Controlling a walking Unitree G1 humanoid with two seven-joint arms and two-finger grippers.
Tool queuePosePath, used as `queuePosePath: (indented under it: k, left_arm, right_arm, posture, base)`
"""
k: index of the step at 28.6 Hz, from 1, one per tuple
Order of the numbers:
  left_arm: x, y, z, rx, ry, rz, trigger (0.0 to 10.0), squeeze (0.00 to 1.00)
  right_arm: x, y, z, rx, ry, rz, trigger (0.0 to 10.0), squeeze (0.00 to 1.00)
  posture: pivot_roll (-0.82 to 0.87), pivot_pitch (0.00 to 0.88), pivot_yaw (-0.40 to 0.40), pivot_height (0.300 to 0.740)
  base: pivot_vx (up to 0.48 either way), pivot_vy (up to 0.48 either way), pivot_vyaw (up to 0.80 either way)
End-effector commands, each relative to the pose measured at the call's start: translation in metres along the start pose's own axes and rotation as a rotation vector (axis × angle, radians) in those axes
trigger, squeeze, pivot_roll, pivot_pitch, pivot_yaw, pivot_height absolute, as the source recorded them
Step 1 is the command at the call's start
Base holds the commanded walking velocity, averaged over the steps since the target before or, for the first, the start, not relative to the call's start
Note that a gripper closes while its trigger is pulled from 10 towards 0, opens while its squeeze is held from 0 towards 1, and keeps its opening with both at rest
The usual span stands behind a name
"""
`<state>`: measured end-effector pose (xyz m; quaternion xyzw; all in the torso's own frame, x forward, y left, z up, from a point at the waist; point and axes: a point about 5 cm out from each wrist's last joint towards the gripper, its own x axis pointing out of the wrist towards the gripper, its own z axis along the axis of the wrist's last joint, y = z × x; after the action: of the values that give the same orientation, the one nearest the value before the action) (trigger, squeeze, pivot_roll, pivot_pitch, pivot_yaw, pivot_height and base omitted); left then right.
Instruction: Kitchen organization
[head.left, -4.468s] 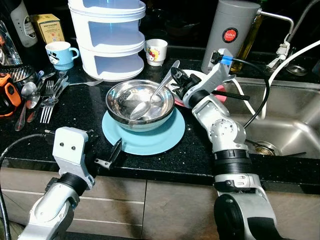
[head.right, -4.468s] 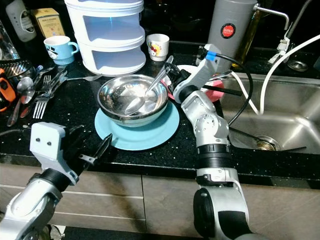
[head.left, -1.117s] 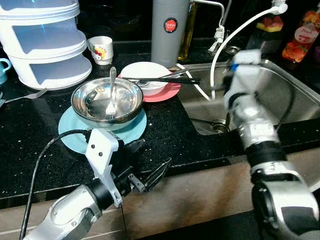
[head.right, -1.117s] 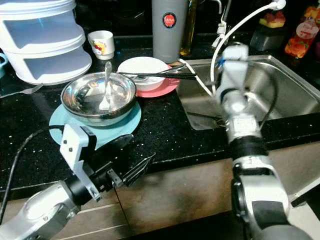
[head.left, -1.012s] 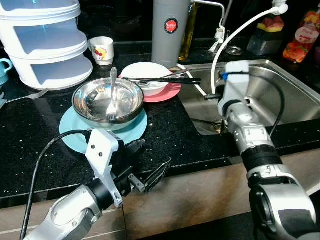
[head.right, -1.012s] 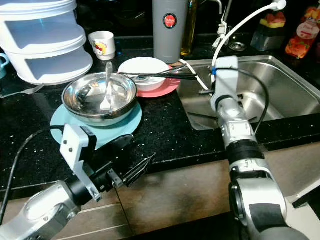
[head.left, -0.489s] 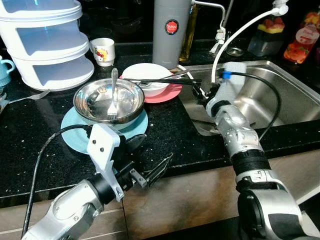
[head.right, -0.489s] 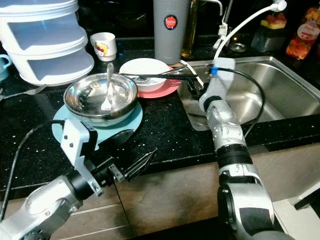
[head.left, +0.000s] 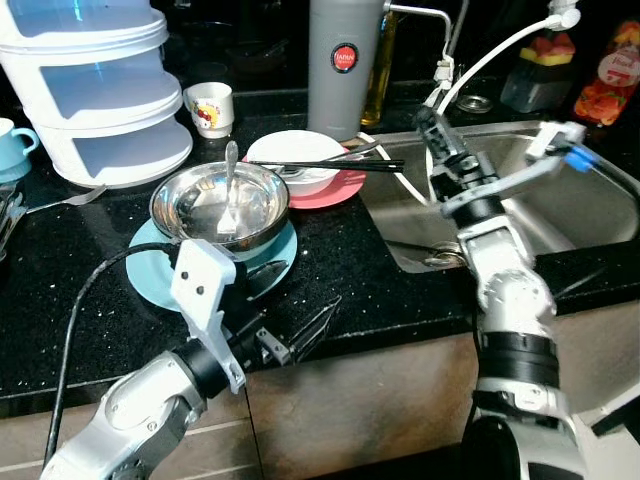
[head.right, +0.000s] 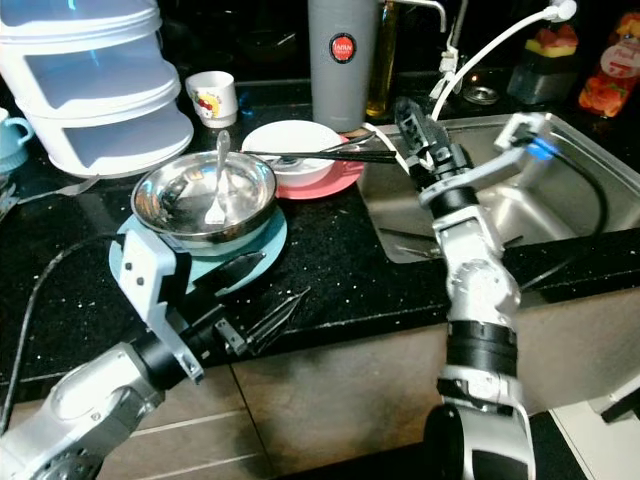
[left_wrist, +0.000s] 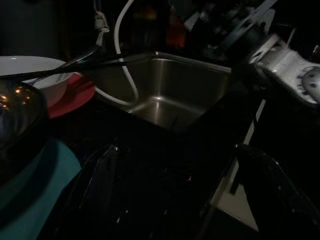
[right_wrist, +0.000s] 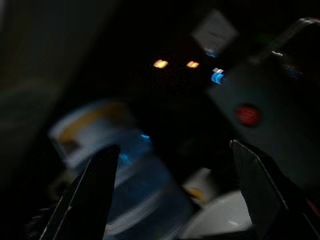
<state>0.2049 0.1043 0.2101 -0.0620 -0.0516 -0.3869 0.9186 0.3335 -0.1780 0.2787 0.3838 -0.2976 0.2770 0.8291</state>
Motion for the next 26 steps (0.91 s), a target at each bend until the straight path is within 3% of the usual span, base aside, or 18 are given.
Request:
queuePosePath:
  k: [1,6,14,20,26]
  left_arm:
    - [0.000,0.001,0.001,-0.012,-0.007,-0.005,10.0,0.00]
    - [0.002,0.008,0.002,0.007,-0.019,0.045,10.0,0.00]
    - [0.001,0.022,0.014,0.057,-0.072,0.125,10.0,0.00]
    - [-0.001,0.023,0.018,0.058,-0.084,0.134,10.0,0.00]
    - [-0.003,0.028,0.034,0.096,-0.148,0.179,10.0,0.00]
  right_arm:
    - [-0.001,0.014,-0.001,0.053,0.007,0.085,10.0,0.00]
    - [-0.003,0.032,-0.004,0.118,0.042,0.197,10.0,0.00]
    - [-0.013,0.067,-0.030,0.333,0.153,0.381,10.0,0.00]
    - [-0.022,0.070,-0.038,0.364,0.211,0.412,10.0,0.00]
    - [-0.032,0.059,-0.048,0.371,0.242,0.311,10.0,0.00]
  posture:
    - [0.10,0.000,0.038,0.740]
    - [0.10,0.000,0.036,0.740]
    - [0.11,0.000,0.031,0.740]
    - [0.12,0.000,0.023,0.740]
    - [0.12,0.000,0.021,0.740]
  base:
    - [0.000,0.000,0.00]
    - [0.000,0.000,0.00]
    - [0.000,0.000,0.00]
    - [0.000,0.000,0.00]
    - [0.000,0.000,0.00]
